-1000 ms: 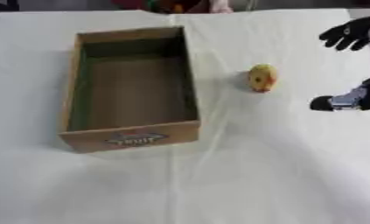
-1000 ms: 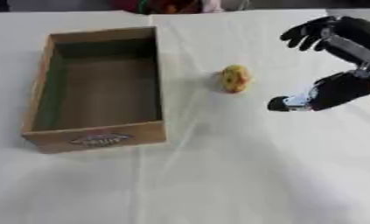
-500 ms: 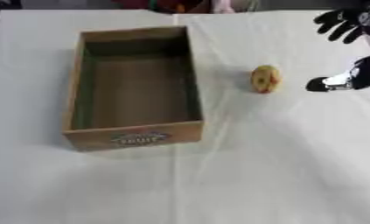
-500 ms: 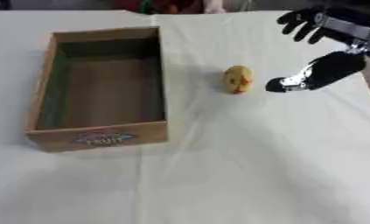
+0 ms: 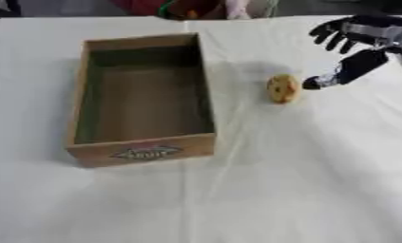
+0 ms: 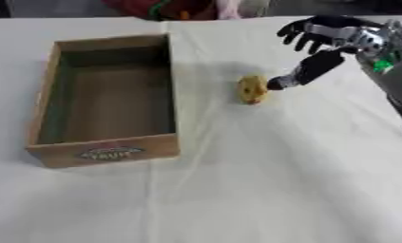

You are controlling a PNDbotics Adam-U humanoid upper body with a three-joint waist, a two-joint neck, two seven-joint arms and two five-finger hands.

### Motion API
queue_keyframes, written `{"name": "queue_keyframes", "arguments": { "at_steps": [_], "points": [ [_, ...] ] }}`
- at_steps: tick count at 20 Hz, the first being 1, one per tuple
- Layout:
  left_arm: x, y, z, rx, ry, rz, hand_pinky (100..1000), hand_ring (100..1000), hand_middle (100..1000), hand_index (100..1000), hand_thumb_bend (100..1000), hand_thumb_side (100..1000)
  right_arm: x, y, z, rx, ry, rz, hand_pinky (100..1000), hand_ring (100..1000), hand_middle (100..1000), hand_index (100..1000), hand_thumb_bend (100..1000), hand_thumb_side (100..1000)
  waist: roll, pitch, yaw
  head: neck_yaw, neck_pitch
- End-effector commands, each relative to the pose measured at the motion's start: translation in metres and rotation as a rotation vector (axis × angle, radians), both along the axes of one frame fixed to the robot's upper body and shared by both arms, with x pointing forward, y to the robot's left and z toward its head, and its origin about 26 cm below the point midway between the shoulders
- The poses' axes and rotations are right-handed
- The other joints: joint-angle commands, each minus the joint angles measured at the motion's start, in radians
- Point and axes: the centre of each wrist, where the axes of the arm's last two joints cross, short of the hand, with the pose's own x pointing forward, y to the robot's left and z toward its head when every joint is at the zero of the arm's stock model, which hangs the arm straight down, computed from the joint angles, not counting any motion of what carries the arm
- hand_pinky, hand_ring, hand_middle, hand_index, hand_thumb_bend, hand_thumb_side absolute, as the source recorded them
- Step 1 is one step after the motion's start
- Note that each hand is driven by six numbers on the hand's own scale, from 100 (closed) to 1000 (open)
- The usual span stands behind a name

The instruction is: Pick up objects on the table and place them in the box.

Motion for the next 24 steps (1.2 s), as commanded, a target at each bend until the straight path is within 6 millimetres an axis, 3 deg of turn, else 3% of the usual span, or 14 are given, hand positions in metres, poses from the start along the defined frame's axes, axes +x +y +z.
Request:
{"name": "queue_keyframes", "arguments": {
  "at_steps": [1,7,18,24],
  "points": [
    [-0.003,0.001,0.007,0.017,-0.023,-0.003,412,397,488,687,100,855,0.013,-0.002,0.001,-0.016,-0.004,-0.018,778,844,862,1000,634,410,0.001,-0.022,0.002,-0.003,0.001],
    [-0.003,0.0,0.006,0.016,-0.022,-0.006,413,397,488,686,100,856,0.022,0.008,-0.001,-0.019,-0.001,0.028,771,835,836,992,644,401,0.0,-0.014,0.004,-0.002,-0.001],
    [-0.003,0.0,0.007,0.017,-0.024,-0.009,414,398,489,686,100,857,0.01,0.012,-0.012,-0.032,-0.019,0.082,732,793,714,898,628,353,-0.006,-0.006,0.002,0.005,-0.011],
    [-0.002,-0.001,0.008,0.016,-0.024,-0.015,414,397,489,686,100,857,0.013,0.01,-0.024,-0.055,0.003,0.077,725,761,687,860,615,355,-0.004,-0.002,0.007,0.004,-0.014]
  ]
}}
